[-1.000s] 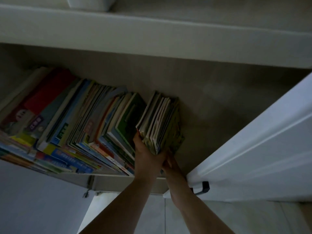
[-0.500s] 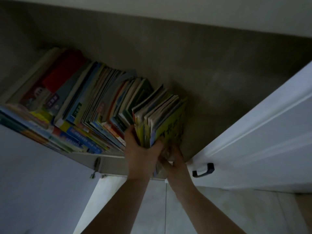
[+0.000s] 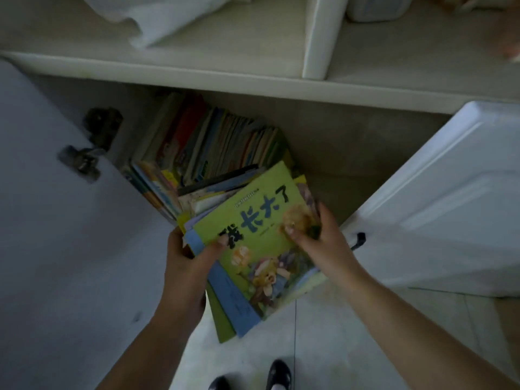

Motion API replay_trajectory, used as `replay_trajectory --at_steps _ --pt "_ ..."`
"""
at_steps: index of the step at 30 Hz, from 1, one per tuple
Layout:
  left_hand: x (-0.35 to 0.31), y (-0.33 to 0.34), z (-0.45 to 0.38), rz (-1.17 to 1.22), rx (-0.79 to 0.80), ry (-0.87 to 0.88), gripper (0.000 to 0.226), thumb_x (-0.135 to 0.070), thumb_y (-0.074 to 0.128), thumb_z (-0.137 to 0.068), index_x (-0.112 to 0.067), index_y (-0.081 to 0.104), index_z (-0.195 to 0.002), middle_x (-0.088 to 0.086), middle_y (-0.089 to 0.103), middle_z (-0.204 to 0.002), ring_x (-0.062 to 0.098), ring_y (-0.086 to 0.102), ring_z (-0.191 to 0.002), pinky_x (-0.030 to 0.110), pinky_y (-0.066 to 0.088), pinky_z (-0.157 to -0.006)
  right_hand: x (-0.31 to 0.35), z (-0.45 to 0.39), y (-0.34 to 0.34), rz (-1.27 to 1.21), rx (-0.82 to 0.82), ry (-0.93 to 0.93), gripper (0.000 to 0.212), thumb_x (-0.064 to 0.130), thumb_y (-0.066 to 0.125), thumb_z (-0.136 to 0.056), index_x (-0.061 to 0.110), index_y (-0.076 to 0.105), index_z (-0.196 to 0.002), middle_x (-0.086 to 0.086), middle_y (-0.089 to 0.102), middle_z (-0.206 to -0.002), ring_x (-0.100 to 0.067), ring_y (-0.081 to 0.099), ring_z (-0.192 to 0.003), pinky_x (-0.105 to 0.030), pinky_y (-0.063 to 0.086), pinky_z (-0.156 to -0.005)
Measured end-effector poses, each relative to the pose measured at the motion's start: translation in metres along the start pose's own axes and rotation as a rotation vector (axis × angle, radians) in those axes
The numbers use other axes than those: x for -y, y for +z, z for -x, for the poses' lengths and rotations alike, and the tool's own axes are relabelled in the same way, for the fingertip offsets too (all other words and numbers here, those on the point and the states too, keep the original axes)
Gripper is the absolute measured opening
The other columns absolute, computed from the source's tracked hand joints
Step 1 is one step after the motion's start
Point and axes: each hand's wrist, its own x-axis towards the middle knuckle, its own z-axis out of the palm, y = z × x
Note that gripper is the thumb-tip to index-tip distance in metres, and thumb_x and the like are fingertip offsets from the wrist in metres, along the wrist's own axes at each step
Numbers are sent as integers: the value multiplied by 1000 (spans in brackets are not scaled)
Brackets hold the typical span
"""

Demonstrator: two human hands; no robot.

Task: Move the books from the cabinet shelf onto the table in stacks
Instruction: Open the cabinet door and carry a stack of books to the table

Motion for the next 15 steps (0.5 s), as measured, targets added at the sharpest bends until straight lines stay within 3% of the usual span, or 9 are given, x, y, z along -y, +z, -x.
replay_trajectory --at_steps 4,7,8,9,11,13,15 --pt "-32 -32 29 11 91 -93 48 -21 68 -77 -30 51 -121 -9 66 -105 12 65 -90 32 52 -67 42 35 -14 -63 217 135 65 64 65 -60 38 53 -118 11 63 -120 -14 56 -118 -43 40 -108" --pt "-46 -54 48 -19 164 -172 52 -30 68 -68 -31 55 -117 -3 67 -108 20 66 -92 39 55 -71 57 73 -15 -145 291 235 89 72 70 -44 34 54 -123 3 59 -130 -18 54 -122 -43 41 -107" --pt "-46 -57 49 -17 183 -194 51 -32 68 -66 -30 56 -116 -1 68 -109 22 67 -92 41 56 -73 59 78 -17 -202 331 279 86 70 72 -46 31 57 -121 1 61 -128 -17 58 -116 -40 48 -100" --pt "-55 -68 61 -35 230 -216 45 -32 67 -68 -29 59 -113 -1 70 -105 22 69 -89 39 57 -70 67 103 -13 -292 307 340 68 64 71 -55 29 62 -113 1 68 -117 -15 66 -102 -33 55 -85" --pt "-59 -77 70 -16 294 -242 25 -25 63 -79 -29 63 -103 -4 75 -91 16 72 -76 30 58 -58 67 123 -10 -401 267 400 25 48 57 -80 27 65 -91 5 76 -80 -8 71 -65 -18 53 -51" --pt "-64 -89 83 -35 359 -286 23 -24 61 -82 -27 64 -104 -3 75 -88 18 72 -75 30 57 -57 66 152 -3 -475 203 429 19 37 50 -90 25 65 -88 6 73 -62 -7 68 -52 -16 48 -41" --pt "-67 -98 92 -66 409 -325 33 -27 63 -79 -25 63 -112 2 74 -97 23 72 -81 34 57 -61 66 180 8 -557 176 441 18 31 53 -91 21 67 -97 4 74 -66 -9 70 -55 -17 50 -44"
